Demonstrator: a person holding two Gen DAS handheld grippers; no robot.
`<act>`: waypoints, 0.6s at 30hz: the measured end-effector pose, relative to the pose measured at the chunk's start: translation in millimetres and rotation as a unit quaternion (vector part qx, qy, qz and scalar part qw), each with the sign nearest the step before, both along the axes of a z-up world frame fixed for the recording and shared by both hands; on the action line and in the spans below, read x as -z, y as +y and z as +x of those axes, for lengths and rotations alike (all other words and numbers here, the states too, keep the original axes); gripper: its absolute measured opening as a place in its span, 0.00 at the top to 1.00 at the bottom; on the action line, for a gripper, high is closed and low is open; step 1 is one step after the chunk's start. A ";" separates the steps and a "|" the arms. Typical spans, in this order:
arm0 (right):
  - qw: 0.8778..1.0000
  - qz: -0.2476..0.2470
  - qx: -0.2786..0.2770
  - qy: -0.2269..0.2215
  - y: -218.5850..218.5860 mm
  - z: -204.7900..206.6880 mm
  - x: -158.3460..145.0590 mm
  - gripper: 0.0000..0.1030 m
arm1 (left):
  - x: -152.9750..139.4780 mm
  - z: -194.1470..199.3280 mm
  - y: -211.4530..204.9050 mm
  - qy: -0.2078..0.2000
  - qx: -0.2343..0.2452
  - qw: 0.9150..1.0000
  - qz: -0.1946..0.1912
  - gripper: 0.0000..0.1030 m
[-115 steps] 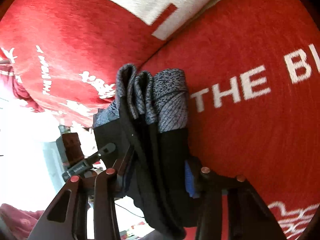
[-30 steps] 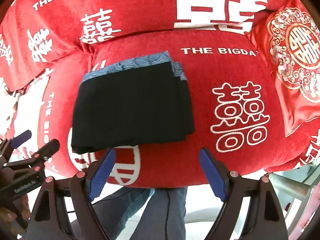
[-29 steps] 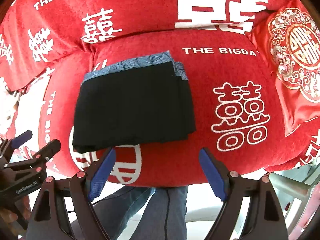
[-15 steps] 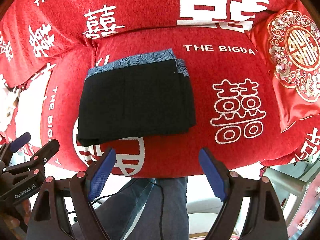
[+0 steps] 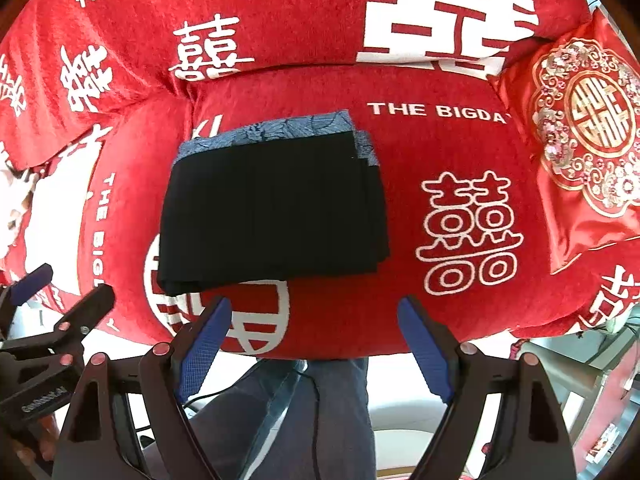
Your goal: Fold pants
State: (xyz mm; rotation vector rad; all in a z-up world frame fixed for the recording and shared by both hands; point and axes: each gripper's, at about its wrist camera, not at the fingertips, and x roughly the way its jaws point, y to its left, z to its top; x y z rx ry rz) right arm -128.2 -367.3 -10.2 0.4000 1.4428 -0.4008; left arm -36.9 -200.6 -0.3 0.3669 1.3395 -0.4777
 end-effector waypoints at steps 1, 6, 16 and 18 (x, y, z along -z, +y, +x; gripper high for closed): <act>1.000 -0.006 -0.001 0.006 0.4 0.0 0.3 0.03 | -0.3 -0.2 -0.5 0.002 0.002 1.000 -0.003 0.01; 1.000 -0.010 -0.001 0.005 1.7 -2.0 -3.6 0.01 | 0.8 -1.5 -1.3 0.009 0.003 1.000 -0.004 0.01; 1.000 0.007 0.010 0.000 0.7 -5.7 -5.1 0.01 | -4.8 -0.5 -0.7 0.001 -0.002 1.000 -0.004 0.01; 1.000 0.008 0.010 -0.002 0.8 -5.6 -5.9 0.01 | -5.6 -0.8 -1.0 0.000 -0.001 1.000 -0.003 0.01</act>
